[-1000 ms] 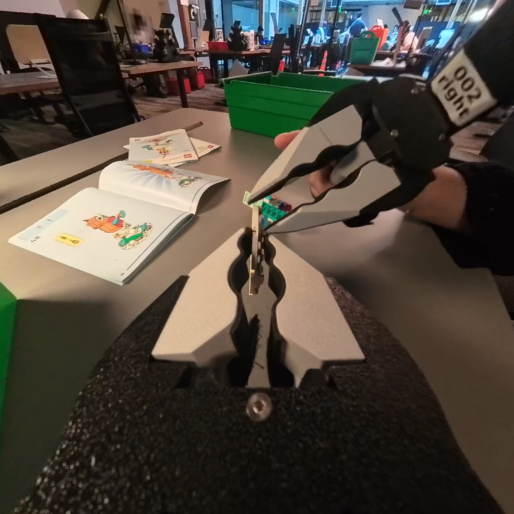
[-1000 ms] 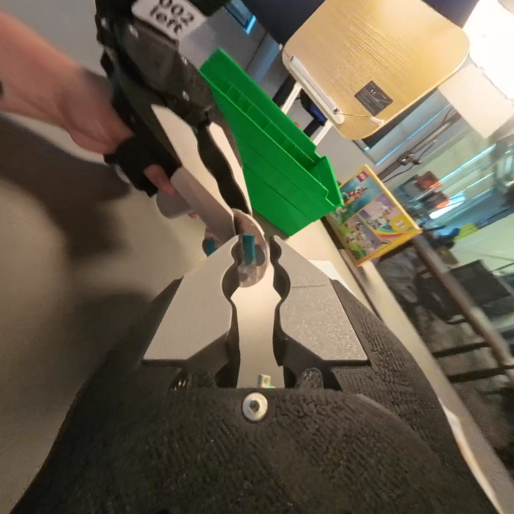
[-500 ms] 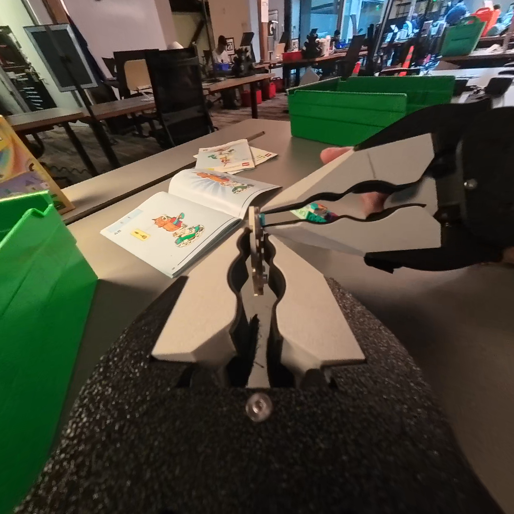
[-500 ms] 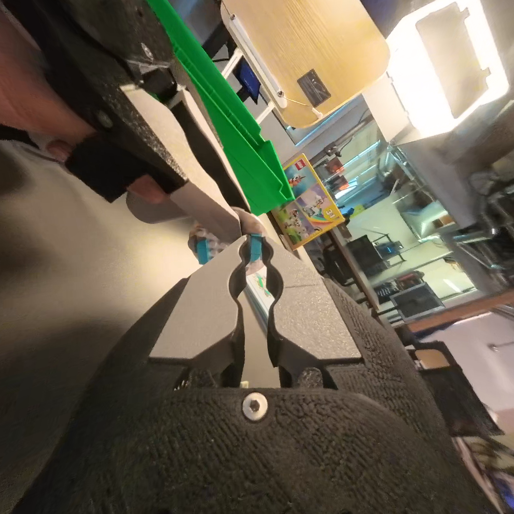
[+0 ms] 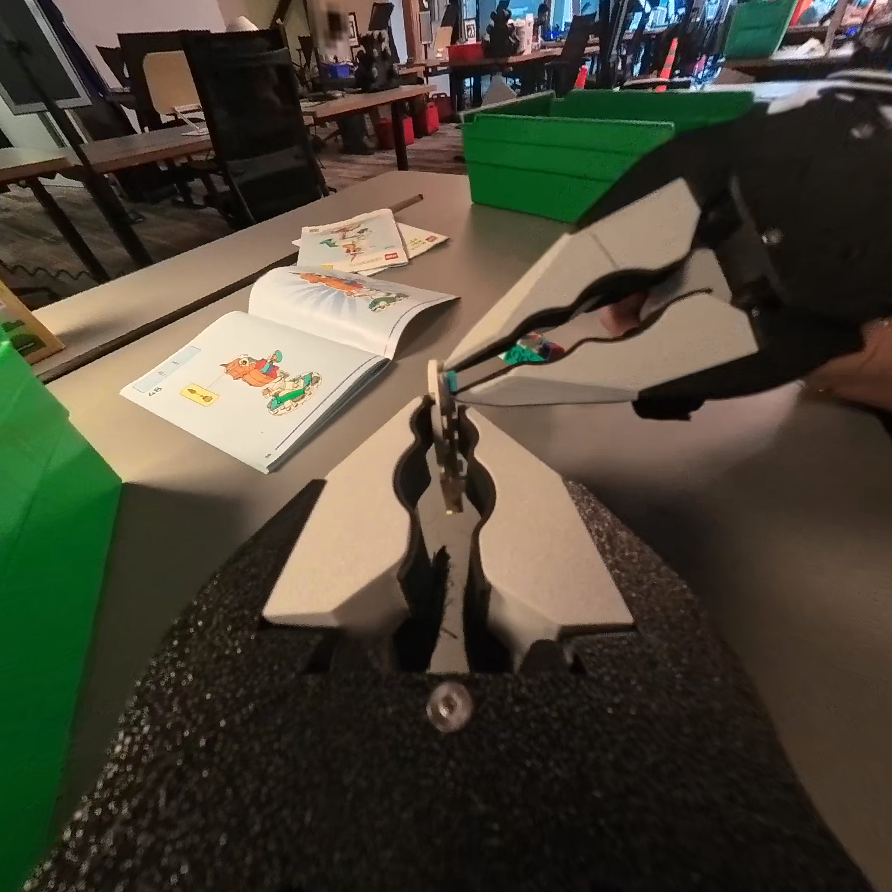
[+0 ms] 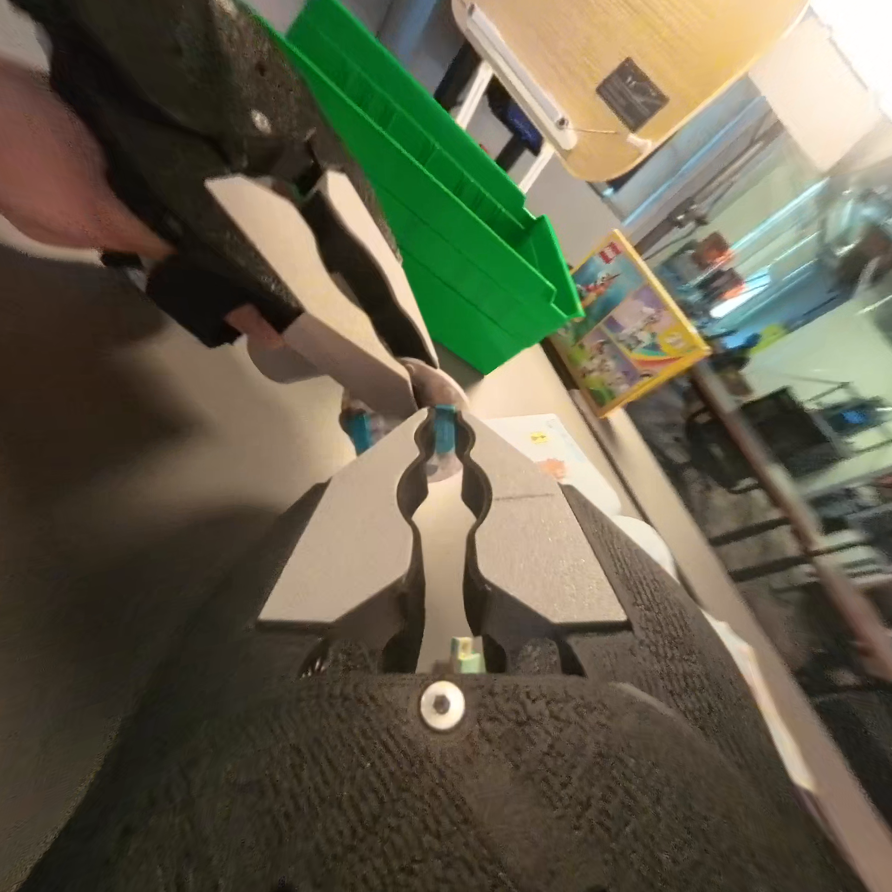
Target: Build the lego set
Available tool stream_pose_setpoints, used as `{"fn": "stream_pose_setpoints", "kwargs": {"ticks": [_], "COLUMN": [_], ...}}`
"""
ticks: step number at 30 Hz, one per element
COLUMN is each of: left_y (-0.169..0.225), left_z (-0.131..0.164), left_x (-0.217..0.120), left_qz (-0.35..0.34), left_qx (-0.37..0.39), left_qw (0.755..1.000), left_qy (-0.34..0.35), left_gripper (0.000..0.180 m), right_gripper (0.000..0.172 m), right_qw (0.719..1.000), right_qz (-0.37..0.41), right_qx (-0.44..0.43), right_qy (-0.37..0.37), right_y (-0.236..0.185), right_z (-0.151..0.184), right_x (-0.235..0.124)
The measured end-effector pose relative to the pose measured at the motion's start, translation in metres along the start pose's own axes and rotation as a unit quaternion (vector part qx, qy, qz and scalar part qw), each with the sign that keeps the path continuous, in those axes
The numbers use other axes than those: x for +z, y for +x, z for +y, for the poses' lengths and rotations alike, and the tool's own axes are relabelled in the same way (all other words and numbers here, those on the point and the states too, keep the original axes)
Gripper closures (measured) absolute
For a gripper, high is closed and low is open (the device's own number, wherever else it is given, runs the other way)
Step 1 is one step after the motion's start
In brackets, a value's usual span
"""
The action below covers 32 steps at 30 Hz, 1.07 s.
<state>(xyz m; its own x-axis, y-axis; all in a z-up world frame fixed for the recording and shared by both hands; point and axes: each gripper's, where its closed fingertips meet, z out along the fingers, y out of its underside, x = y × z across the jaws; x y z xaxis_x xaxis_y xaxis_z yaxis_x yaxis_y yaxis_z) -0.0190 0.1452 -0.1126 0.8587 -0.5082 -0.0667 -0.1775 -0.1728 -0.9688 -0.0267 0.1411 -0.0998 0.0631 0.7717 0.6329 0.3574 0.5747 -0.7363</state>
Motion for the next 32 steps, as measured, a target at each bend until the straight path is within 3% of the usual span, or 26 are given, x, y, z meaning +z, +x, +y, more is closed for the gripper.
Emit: {"fn": "stream_pose_setpoints", "kwargs": {"ticks": [1, 9, 14, 16, 18, 21, 24, 25, 28, 32], "left_y": [-0.001, -0.008, -0.016, -0.036, -0.036, -0.028, -0.019, -0.017, -0.008, -0.001], "left_z": [-0.001, -0.001, 0.009, 0.016, 0.008, 0.0, -0.004, -0.004, -0.006, -0.011], "left_x": [-0.001, -0.003, 0.0, -0.006, -0.009, -0.009, -0.007, -0.007, -0.007, -0.012], "left_qz": [-0.002, -0.025, -0.059, -0.099, -0.074, -0.06, -0.032, -0.023, 0.019, 0.071], "left_qx": [0.001, 0.003, 0.015, 0.018, -0.029, -0.028, -0.031, -0.035, -0.056, -0.087], "left_qw": [1.0, 1.0, 0.998, 0.994, 0.997, 0.998, 0.999, 0.999, 0.998, 0.993], "left_qy": [0.001, -0.002, -0.028, -0.046, -0.011, 0.009, 0.02, 0.021, 0.03, 0.044], "left_gripper": [0.176, 0.176, 0.176, 0.176, 0.176, 0.176, 0.176, 0.176, 0.176, 0.176], "right_gripper": [0.167, 0.167, 0.172, 0.172, 0.172, 0.172, 0.172, 0.16, 0.15, 0.164], "right_qw": [1.0, 0.991, 0.99, 0.992, 0.994, 0.998, 0.998, 0.998, 0.999, 0.999], "right_qz": [0.014, 0.067, 0.057, 0.058, 0.04, 0.011, 0.034, 0.034, 0.014, -0.01], "right_qx": [-0.023, -0.111, -0.121, -0.112, -0.095, -0.059, -0.047, -0.043, -0.036, -0.01], "right_qy": [-0.004, -0.032, -0.042, -0.028, -0.019, -0.009, 0.007, 0.006, 0.006, 0.035], "right_y": [0.001, 0.002, -0.001, 0.0, -0.004, -0.01, 0.001, 0.003, 0.001, 0.001], "right_z": [-0.001, -0.003, 0.003, -0.002, -0.006, -0.004, -0.004, -0.002, 0.003, -0.001], "right_x": [0.0, 0.005, 0.008, 0.003, 0.003, 0.006, 0.003, 0.002, 0.001, -0.006]}}
